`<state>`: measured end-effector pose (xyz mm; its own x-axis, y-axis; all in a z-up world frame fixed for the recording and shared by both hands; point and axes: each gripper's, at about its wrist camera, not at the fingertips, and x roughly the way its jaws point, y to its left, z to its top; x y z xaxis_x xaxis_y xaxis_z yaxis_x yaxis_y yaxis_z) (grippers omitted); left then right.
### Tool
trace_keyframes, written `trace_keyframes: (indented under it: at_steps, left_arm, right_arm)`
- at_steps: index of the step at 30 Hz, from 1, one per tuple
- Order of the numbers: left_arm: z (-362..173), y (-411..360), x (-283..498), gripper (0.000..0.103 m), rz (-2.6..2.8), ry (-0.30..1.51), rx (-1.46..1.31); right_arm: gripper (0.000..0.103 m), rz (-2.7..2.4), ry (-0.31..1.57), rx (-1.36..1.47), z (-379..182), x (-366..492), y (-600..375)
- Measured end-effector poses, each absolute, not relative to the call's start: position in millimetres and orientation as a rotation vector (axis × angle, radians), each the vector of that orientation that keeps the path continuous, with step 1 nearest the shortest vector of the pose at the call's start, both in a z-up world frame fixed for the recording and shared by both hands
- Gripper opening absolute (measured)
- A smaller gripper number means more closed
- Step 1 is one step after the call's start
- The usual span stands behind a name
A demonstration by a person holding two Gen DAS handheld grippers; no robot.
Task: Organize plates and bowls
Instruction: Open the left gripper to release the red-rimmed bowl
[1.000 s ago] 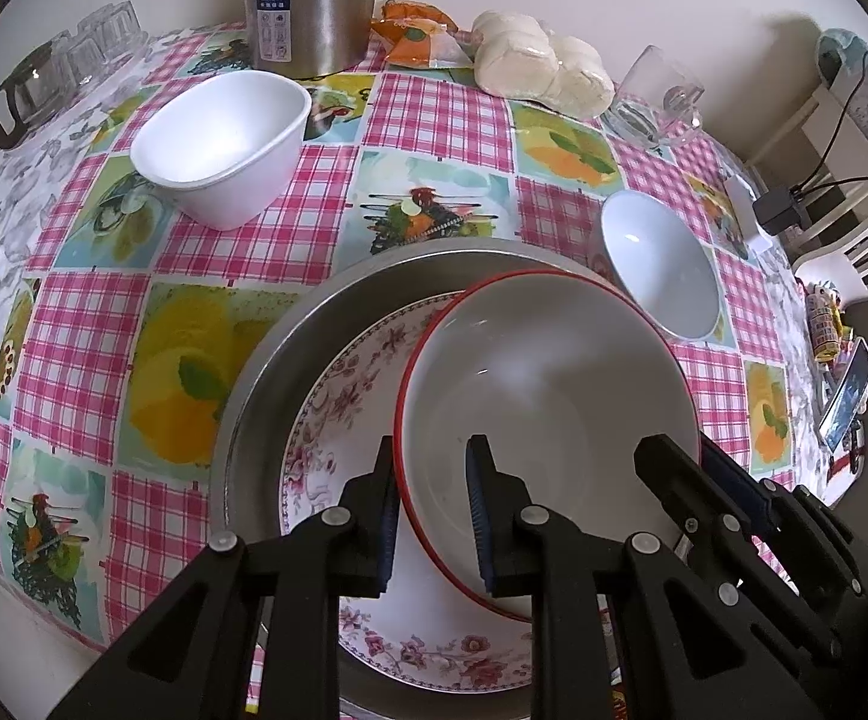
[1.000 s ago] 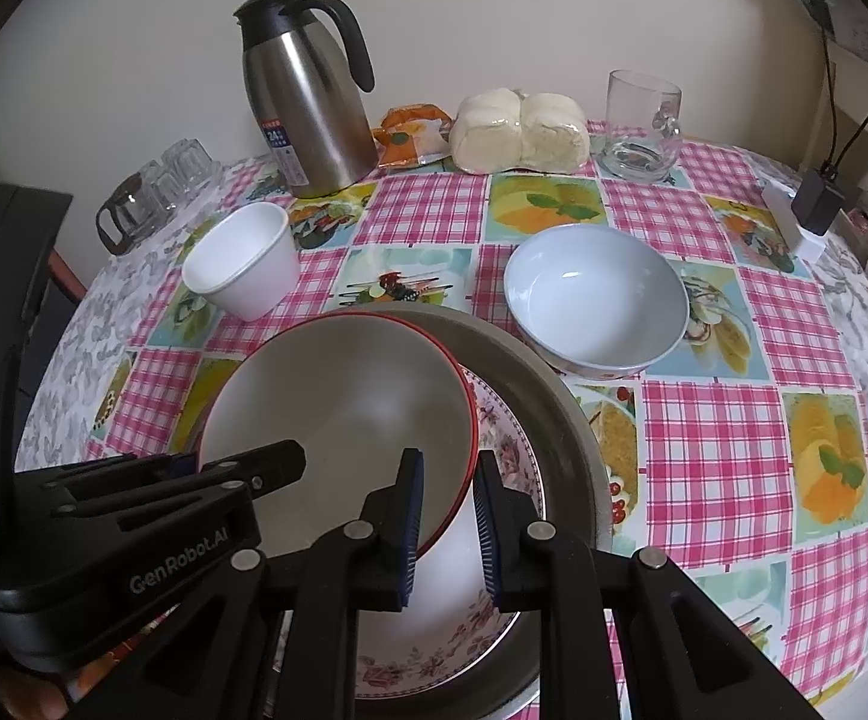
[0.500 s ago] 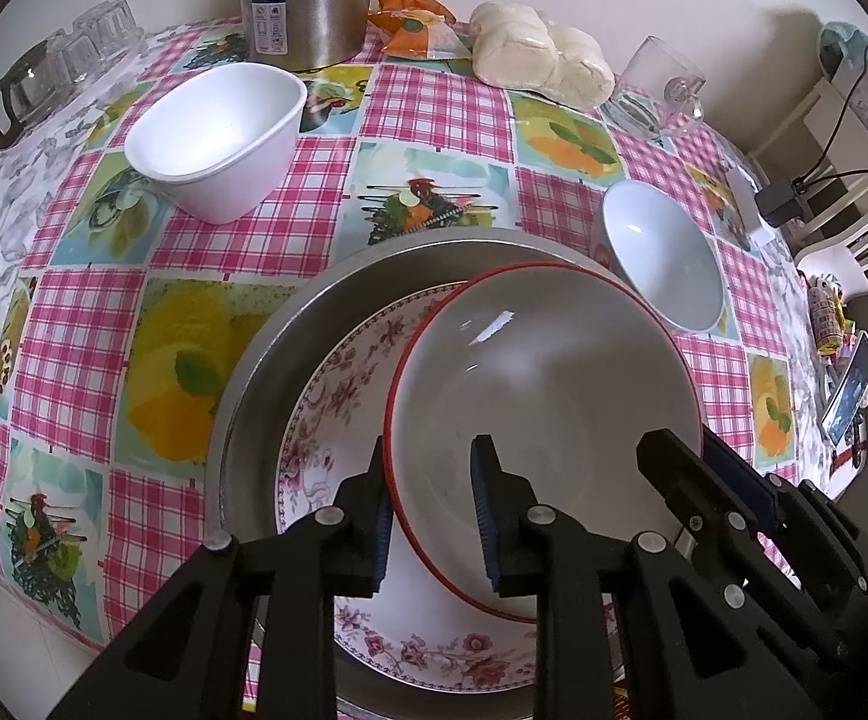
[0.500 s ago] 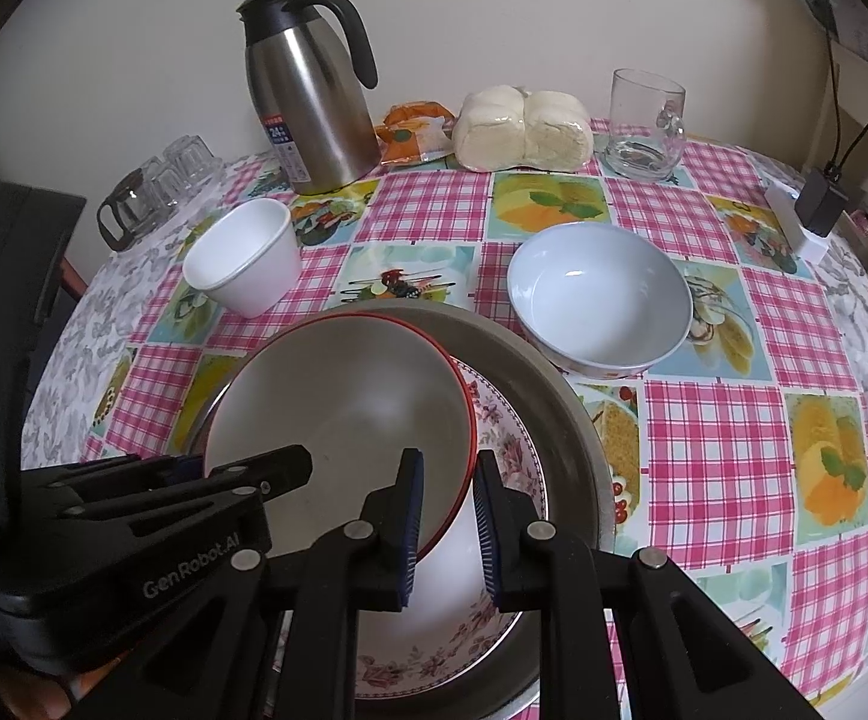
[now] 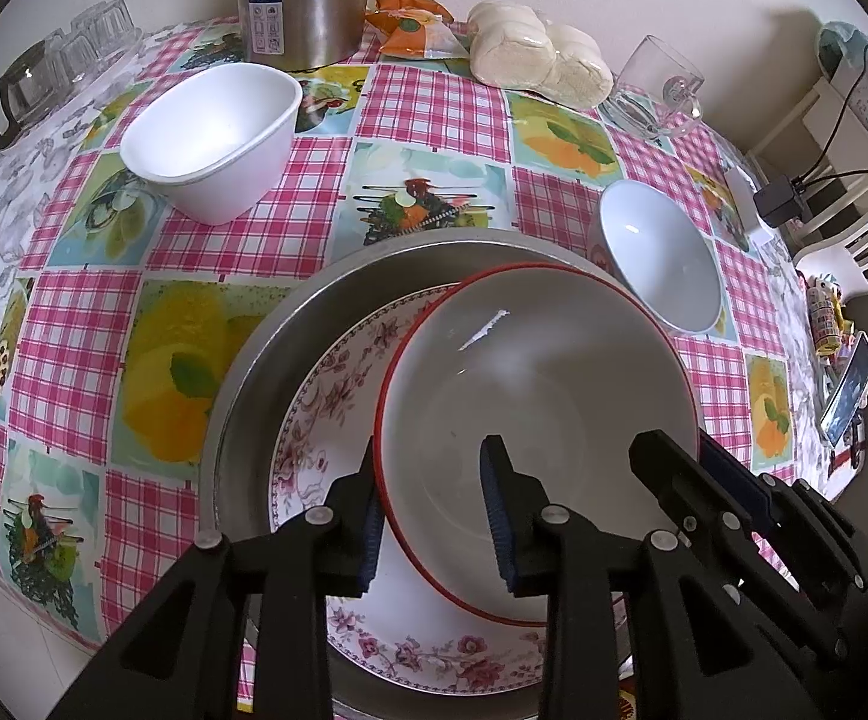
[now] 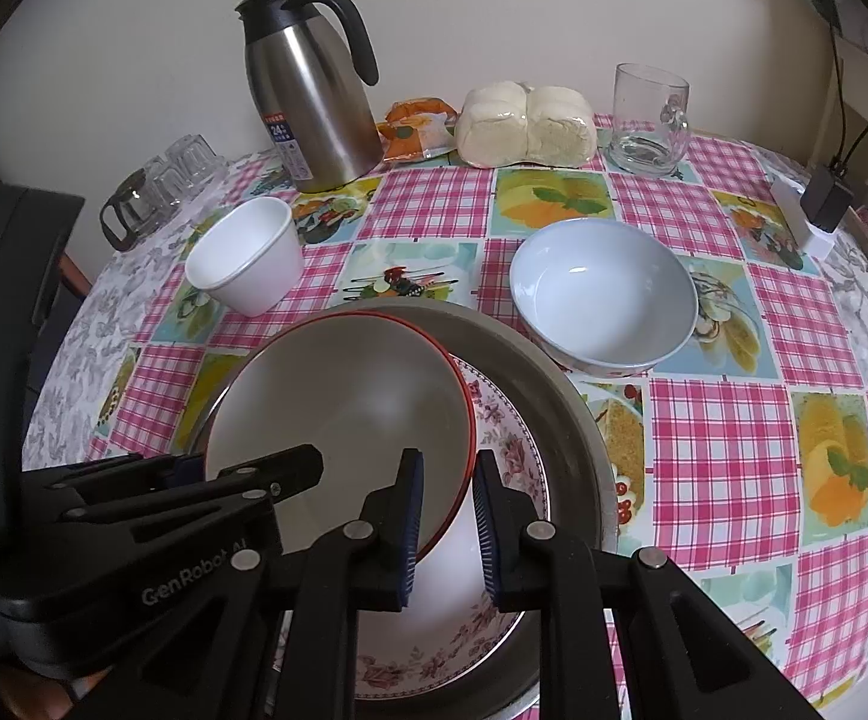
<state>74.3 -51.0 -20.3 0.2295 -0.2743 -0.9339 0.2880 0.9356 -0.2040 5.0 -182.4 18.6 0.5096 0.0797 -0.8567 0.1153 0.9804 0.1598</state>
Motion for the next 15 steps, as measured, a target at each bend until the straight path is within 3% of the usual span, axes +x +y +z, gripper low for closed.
trace_keyframes:
  at_steps: [3,15]
  left_arm:
    - [-18.4,-50.0,75.3,0.041,-0.381,1.274,0.012]
    - [-4.7,-41.8,76.4,0.043,-0.356,1.217,-0.029]
  right_arm:
    - [0.02,-0.029,1.037,0.209,18.6,5.0,-182.9]
    - [0.02,-0.051,0.984,0.247,28.6,2.3,-189.9]
